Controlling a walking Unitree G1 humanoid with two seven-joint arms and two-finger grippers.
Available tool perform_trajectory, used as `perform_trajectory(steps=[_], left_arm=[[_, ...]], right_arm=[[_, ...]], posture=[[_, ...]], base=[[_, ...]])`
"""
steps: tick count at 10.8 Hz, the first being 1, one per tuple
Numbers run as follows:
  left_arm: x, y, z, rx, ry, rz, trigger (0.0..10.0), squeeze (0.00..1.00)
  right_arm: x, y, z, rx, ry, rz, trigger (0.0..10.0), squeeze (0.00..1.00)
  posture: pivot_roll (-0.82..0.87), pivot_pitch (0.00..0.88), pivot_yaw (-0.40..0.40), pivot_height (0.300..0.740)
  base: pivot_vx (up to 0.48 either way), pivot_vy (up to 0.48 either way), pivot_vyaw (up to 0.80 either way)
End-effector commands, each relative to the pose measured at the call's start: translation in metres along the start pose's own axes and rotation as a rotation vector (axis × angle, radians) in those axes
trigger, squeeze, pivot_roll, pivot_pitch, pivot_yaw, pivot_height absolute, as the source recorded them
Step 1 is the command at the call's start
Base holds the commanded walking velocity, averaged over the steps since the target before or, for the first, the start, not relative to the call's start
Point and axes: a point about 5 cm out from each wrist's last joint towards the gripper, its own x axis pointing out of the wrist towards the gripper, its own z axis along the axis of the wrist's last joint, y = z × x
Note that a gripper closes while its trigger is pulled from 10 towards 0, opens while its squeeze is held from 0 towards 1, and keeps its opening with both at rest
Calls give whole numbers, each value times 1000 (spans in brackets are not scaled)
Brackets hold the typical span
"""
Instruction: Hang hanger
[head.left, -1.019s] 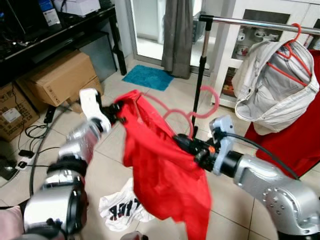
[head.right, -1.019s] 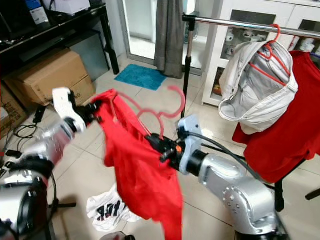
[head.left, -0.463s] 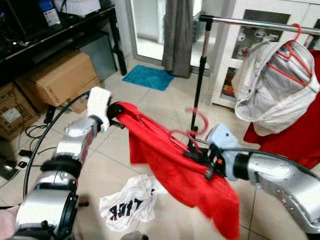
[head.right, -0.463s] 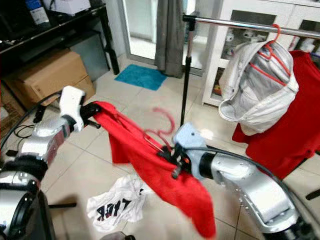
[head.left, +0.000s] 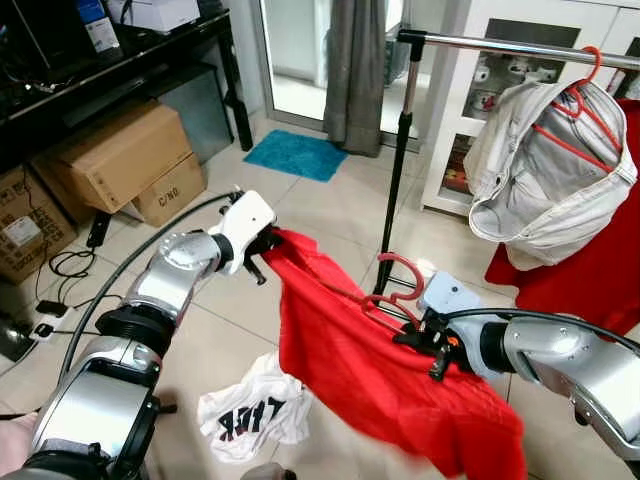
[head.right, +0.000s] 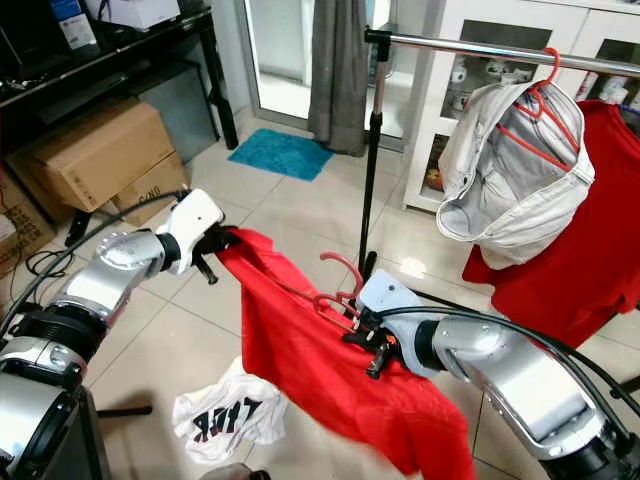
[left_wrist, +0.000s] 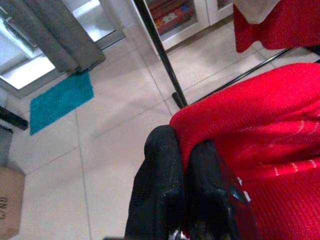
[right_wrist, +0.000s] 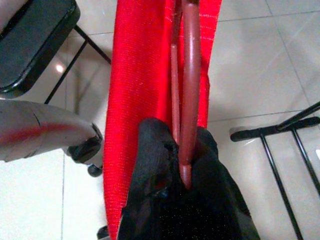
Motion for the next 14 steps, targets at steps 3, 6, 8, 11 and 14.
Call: perform_trajectory(steps=[3,6,8,11,14], left_arm=[[-45,60,-28,54,198,286,0,0],[-71,75,-56,-100,234,430,0,0],[-44,49,-42,-337,-29,277,0,0],[-13,-6,-8,-431,-281,-47,0,0],[-8,-30,12,-458,-353,-106,0,0]], right_arm=[[-20,0,-19,90,-13,51,0,0],[-41,16,10,127,-354,271,0,0],[-33,9,26,223,-534,169,0,0],[-13,-16,48,464,-789,-89,0,0],[-13,-32,58,651,-1000,-261,0,0]], posture=[[-118,6,89,740],[-120,7,95,740],[-122,4,96,740],[-123,1,98,740],[-117,0,105,740]], base=[[0,0,0],[0,0,0],[0,0,0],[0,0,0],[0,0,0]])
